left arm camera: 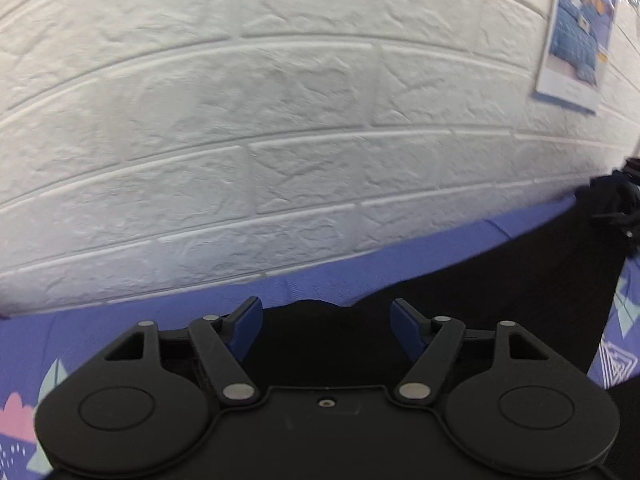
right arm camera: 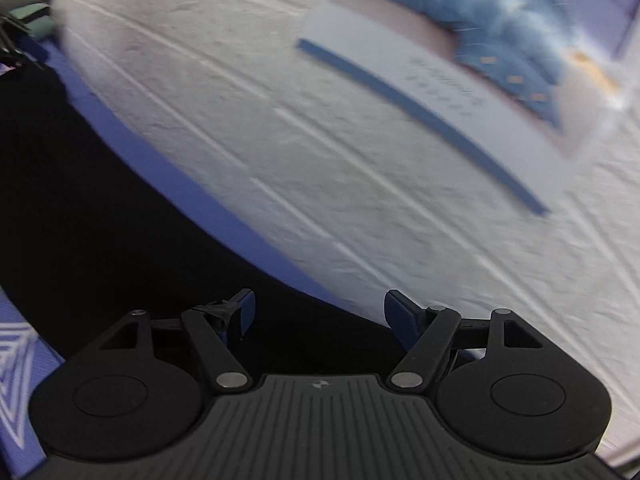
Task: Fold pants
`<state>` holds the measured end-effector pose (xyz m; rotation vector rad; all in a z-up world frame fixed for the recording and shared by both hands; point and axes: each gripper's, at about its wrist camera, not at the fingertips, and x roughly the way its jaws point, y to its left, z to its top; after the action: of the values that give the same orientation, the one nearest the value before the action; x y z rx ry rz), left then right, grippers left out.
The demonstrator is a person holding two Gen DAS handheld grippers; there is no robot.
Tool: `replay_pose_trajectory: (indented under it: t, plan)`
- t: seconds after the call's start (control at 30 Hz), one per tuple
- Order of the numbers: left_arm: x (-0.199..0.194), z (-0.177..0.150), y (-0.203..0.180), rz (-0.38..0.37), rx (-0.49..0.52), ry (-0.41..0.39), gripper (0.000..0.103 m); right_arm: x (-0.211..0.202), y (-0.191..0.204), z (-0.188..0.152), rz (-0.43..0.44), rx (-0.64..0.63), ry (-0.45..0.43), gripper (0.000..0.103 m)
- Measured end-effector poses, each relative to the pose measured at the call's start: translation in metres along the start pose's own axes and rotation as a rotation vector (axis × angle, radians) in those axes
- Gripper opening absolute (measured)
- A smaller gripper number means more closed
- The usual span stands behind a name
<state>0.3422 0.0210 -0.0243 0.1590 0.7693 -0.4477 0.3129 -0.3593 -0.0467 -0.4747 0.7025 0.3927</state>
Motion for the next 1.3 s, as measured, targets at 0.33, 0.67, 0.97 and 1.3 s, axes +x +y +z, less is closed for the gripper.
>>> replay_pose_trajectory:
  t: [0.33,0.67,0.97,1.3]
  plan:
    - [0.041,-0.005,-0.012,-0.023,0.185,0.101,0.103,0.038,0.026,0.015,0.158,-0.072,0.031,0.103]
    - [0.061,-0.002,0.01,0.016,-0.001,0.072,0.0,0.031,0.02,0.003,0.208,-0.084,0.071,0.103]
    - [0.038,0.007,0.005,0.074,-0.127,-0.041,0.0,0.016,0.008,0.008,0.032,0.08,0.011,0.01]
    - [-0.079,-0.018,-0.005,-0.039,-0.275,-0.193,0.0,-0.117,0.038,-0.022,-0.05,0.117,-0.152,0.007]
